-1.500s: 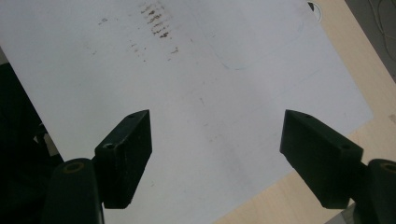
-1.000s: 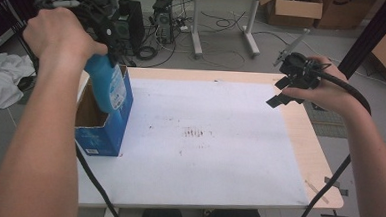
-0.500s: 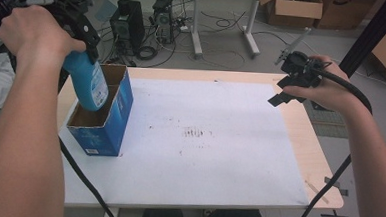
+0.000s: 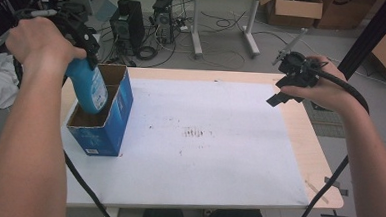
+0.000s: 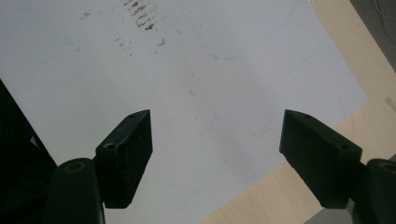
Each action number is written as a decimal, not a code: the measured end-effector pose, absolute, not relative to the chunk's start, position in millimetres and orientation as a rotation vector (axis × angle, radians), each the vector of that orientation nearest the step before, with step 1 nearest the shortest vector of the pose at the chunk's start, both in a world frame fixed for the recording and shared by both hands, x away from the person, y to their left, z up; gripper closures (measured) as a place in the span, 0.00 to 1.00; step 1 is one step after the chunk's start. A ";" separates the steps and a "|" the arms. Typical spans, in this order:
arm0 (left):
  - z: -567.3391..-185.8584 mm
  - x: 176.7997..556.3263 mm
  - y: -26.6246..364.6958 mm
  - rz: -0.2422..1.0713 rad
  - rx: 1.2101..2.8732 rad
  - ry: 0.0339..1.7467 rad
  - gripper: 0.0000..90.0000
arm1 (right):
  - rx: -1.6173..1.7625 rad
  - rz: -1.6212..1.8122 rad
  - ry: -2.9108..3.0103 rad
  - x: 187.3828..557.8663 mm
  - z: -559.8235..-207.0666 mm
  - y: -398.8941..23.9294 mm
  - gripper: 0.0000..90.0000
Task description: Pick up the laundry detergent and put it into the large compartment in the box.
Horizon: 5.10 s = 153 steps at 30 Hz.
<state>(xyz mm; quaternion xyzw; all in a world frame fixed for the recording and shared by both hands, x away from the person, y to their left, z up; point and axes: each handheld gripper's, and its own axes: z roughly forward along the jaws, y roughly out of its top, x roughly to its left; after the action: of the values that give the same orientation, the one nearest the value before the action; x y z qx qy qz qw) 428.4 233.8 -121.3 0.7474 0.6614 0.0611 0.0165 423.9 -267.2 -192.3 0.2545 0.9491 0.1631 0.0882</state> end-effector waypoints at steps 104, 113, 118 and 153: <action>-278.1 438.6 247.5 0.007 2.330 2.143 0.41 | 0.764 0.448 2.853 425.5 -206.8 -263.1 0.27; -278.4 438.5 247.3 0.001 2.324 2.144 0.41 | 0.764 0.445 2.852 424.4 -205.3 -264.6 0.27; -278.6 438.9 246.2 0.000 2.331 2.146 0.41 | 0.761 0.444 2.852 424.4 -205.9 -265.2 0.27; -218.6 424.1 226.3 0.130 2.387 2.000 0.21 | 0.753 0.471 2.842 418.6 -198.9 -265.2 0.27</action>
<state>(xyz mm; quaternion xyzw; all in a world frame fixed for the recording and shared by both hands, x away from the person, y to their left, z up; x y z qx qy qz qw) 424.1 226.3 -218.6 0.7658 0.6416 0.0418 0.0123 418.6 -265.2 -198.9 0.2520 0.9513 0.1576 0.0819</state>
